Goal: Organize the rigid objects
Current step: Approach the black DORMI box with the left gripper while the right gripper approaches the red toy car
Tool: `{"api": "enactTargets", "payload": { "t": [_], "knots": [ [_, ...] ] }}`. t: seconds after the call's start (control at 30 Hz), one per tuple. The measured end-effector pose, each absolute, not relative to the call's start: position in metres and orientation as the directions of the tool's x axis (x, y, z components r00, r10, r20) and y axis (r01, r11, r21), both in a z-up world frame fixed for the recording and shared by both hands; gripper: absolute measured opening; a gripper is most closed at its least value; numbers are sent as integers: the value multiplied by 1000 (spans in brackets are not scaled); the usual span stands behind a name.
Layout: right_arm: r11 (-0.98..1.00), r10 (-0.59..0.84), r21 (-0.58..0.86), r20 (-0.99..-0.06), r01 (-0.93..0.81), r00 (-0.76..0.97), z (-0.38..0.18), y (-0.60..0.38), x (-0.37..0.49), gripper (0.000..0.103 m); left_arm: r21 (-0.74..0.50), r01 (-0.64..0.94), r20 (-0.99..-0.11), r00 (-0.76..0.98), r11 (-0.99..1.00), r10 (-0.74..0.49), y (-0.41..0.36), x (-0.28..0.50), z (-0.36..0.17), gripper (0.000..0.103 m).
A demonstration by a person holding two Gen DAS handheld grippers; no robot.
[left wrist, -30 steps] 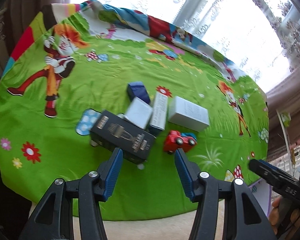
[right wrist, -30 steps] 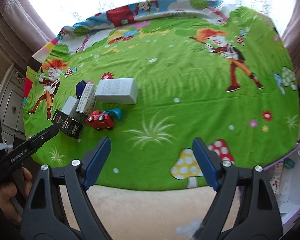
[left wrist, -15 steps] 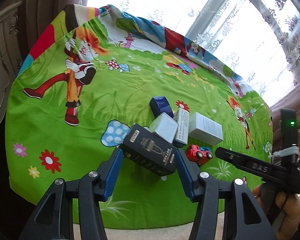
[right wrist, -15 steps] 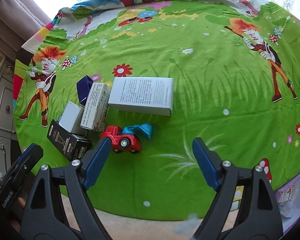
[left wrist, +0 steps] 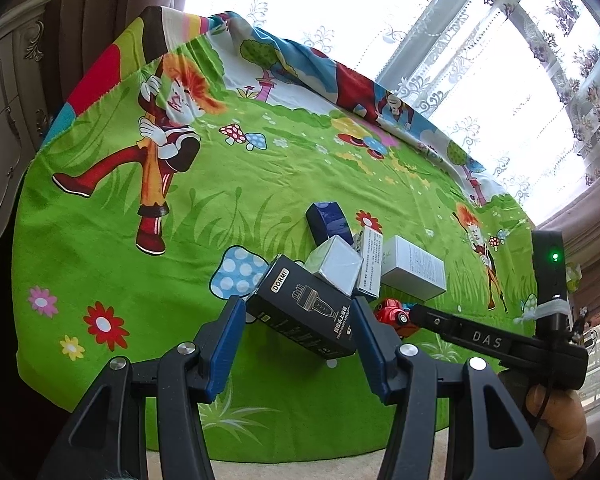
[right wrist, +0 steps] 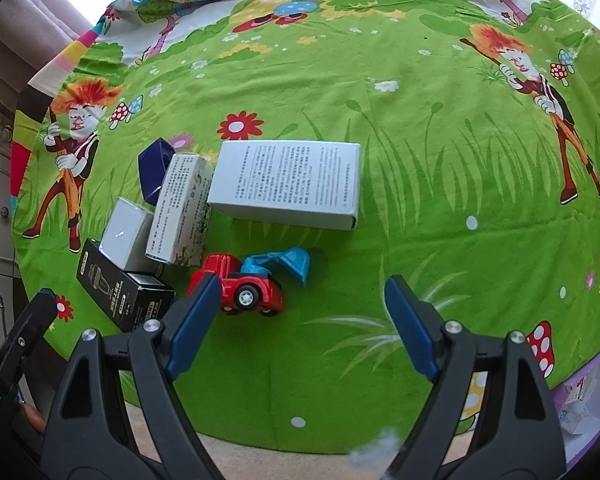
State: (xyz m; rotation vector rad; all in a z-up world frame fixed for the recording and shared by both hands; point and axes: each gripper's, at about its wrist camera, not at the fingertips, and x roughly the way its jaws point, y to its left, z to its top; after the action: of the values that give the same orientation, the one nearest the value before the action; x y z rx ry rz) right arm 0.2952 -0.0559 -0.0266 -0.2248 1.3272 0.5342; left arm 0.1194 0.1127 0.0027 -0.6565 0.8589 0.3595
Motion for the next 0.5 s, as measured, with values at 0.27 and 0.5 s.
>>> {"api": "enactTargets", "payload": {
  "t": [0.27,0.5],
  "knots": [
    [860,244,136,-956,-492,162,-24,-56,297,86,-386,-537,-793,609,750,28,111,120,2,55],
    [856,233,127,-960,-502,154,-29,-58,293,86,-386,-546,-797,604,744,30,113,119,-1,55]
  ]
}}
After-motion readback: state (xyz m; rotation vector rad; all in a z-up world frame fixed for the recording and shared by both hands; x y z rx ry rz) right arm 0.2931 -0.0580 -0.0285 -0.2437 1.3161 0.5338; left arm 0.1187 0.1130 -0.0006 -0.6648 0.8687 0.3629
